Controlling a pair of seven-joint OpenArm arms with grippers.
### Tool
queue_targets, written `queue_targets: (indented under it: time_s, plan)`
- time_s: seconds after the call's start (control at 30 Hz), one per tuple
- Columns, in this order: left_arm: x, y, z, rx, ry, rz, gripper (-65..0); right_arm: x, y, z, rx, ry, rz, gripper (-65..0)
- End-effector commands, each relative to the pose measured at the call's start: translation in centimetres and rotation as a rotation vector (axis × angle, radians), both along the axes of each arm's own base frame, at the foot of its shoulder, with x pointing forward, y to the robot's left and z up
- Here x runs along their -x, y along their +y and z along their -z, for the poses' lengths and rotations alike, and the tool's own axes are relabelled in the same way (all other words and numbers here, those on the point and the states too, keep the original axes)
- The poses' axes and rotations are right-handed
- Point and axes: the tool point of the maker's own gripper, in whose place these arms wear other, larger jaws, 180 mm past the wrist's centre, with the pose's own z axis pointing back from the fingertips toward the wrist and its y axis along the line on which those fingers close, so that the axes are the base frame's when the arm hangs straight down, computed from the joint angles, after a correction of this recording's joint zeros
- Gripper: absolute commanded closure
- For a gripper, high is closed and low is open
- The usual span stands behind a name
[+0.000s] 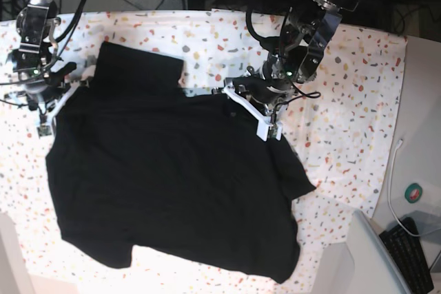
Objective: Layout the t-shirt on the table in an organized manner, then fold the t-shirt properly
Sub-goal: 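Lift the shirt with both grippers and lay it flat across the table, then grasp the shirt's side edges with both grippers and pull them apart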
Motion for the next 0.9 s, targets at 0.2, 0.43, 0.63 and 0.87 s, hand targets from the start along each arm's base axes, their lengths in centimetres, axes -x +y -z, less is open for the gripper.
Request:
queue_targets:
  time_s: [0.2, 0.43, 0.63, 0.87]
  plan:
    - [1.5, 5.9, -3.3, 0.138, -0.024, -0.188, -56.3, 0.1, -0.9, -4.0, 0.070, -0.107, -0.003, -35.4]
    - [-6.5, 14.5, -9.1, -0.016, -0.252, -0.329, -43.8, -1.9, 0.7, -8.4, 0.084, -0.243, -0.022, -35.4]
    - [-14.1, 16.2, -8.0, -0.175, -0.244, -0.156, -43.4, -3.1, 0.7, -9.2, 0.083, -0.271, -0.020, -35.4]
    - [-17.6, 16.9, -8.9, -0.252, -0.364, -0.051, -43.3, -2.9, 0.7, -9.1, 0.083, -0.267, -0.018, -35.4]
